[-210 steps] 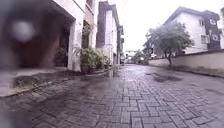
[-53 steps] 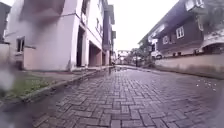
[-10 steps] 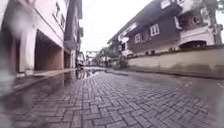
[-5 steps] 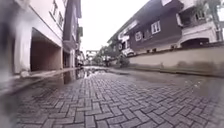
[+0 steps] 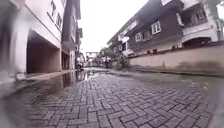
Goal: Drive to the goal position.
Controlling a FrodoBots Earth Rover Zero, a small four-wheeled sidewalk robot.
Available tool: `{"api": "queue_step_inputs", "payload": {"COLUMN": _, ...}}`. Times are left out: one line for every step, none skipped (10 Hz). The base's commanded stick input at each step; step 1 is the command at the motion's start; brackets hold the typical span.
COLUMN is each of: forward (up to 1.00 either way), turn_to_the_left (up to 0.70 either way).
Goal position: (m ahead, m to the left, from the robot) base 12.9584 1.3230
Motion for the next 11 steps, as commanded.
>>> {"api": "queue_step_inputs", "payload": {"forward": 0.7, "turn_to_the_left": 0.22}}
{"api": "queue_step_inputs", "payload": {"forward": 0.7, "turn_to_the_left": 0.3}}
{"api": "queue_step_inputs", "payload": {"forward": 0.7, "turn_to_the_left": 0.33}}
{"api": "queue_step_inputs", "payload": {"forward": 0.7, "turn_to_the_left": 0.12}}
{"api": "queue_step_inputs", "payload": {"forward": 0.7, "turn_to_the_left": 0.03}}
{"api": "queue_step_inputs", "payload": {"forward": 0.7, "turn_to_the_left": 0.0}}
{"api": "queue_step_inputs", "payload": {"forward": 0.7, "turn_to_the_left": 0.0}}
{"api": "queue_step_inputs", "payload": {"forward": 0.7, "turn_to_the_left": 0.0}}
{"api": "queue_step_inputs", "payload": {"forward": 0.7, "turn_to_the_left": 0.0}}
{"api": "queue_step_inputs", "payload": {"forward": 0.7, "turn_to_the_left": 0.0}}
{"api": "queue_step_inputs", "payload": {"forward": 0.7, "turn_to_the_left": 0.0}}
